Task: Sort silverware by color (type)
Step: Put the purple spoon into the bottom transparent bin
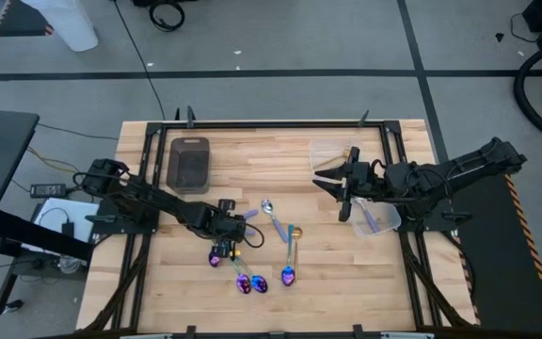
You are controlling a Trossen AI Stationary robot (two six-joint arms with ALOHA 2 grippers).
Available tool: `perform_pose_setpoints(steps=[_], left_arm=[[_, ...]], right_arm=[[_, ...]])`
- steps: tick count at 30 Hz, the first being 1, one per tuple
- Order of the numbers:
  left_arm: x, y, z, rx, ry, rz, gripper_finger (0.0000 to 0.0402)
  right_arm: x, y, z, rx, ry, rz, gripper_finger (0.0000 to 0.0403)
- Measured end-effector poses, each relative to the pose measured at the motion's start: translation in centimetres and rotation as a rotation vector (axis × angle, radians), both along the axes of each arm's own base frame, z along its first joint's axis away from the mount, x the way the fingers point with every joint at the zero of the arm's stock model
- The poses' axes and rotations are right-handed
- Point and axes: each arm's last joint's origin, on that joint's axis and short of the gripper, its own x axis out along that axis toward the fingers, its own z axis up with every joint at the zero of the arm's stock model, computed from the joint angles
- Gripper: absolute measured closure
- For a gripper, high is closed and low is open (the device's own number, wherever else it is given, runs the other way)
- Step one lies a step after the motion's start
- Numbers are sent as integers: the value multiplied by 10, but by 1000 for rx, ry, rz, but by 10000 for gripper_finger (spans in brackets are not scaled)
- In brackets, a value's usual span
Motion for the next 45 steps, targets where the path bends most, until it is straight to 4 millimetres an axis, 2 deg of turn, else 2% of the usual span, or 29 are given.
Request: perform_pose_setpoints(steps=[12, 24, 40, 45], left_arm=[[15, -15, 26, 77, -8, -41, 348], [26, -17, 52, 159, -20, -45, 349], [43, -19, 126, 320, -39, -34, 349], [46, -18, 142, 376, -69, -19, 349]], right_arm=[[0, 0, 0, 0, 1, 0, 295], [0, 0, -1, -3, 9, 0, 296], [0, 0, -3, -9, 29, 0, 295], [0, 0, -3, -10, 32, 0, 296]])
